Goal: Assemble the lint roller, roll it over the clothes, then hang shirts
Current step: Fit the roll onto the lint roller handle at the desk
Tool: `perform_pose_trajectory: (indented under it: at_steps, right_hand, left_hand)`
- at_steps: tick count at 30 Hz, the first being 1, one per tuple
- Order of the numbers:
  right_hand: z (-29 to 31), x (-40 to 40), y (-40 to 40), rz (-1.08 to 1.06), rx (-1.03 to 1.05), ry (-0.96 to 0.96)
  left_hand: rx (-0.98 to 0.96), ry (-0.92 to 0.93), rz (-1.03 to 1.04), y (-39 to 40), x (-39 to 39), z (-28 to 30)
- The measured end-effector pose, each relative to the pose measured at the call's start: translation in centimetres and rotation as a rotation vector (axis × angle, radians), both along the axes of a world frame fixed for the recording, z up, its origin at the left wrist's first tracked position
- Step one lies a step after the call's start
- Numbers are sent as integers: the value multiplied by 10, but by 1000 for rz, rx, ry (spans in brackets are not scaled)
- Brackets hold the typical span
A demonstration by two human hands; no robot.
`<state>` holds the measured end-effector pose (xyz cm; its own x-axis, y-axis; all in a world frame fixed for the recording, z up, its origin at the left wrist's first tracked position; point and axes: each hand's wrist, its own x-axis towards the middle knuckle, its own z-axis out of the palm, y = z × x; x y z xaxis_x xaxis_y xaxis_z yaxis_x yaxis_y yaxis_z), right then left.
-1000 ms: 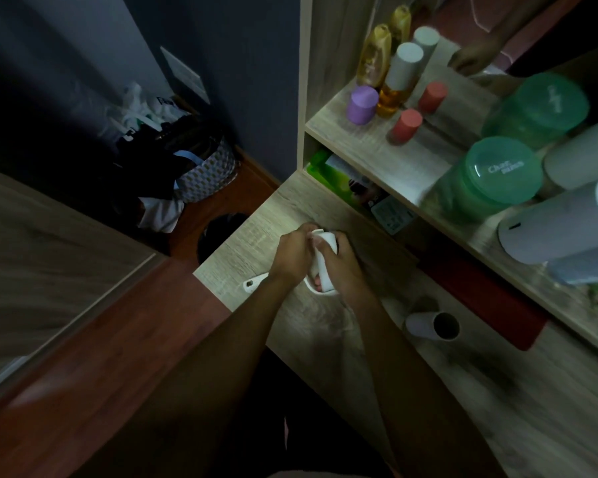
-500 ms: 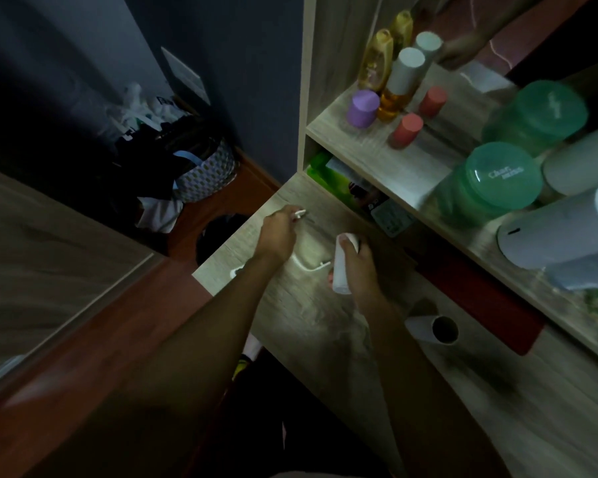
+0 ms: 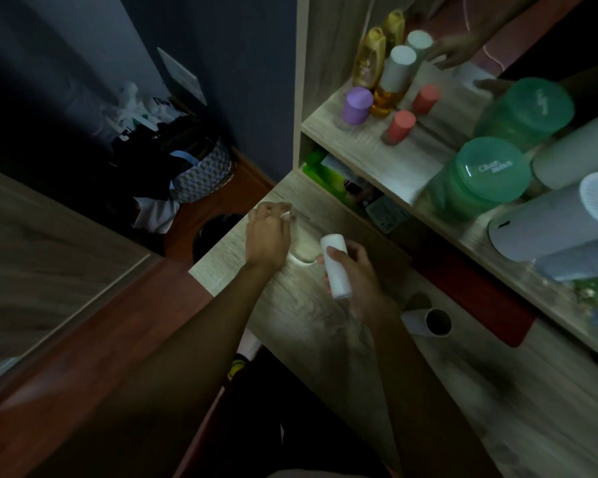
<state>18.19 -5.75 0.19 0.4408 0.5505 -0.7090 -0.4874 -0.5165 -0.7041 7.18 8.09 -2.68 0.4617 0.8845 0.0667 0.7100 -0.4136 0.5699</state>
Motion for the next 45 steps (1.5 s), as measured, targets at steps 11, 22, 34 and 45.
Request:
perform_pose_trajectory:
  at_steps: [11, 22, 34, 45]
  right_hand:
    - [38, 2, -11, 396, 3, -265]
    - [53, -8, -27, 63, 91, -28]
    - [40, -3, -42, -484, 225, 555]
    - [30, -4, -43, -479, 254, 460]
  left_hand:
    - [-931, -381, -152, -38, -10, 65]
    - [-1009, -582, 186, -41, -32, 64]
    - [208, 272, -825, -82, -50, -17]
    - [-147, -325, -82, -91, -31, 36]
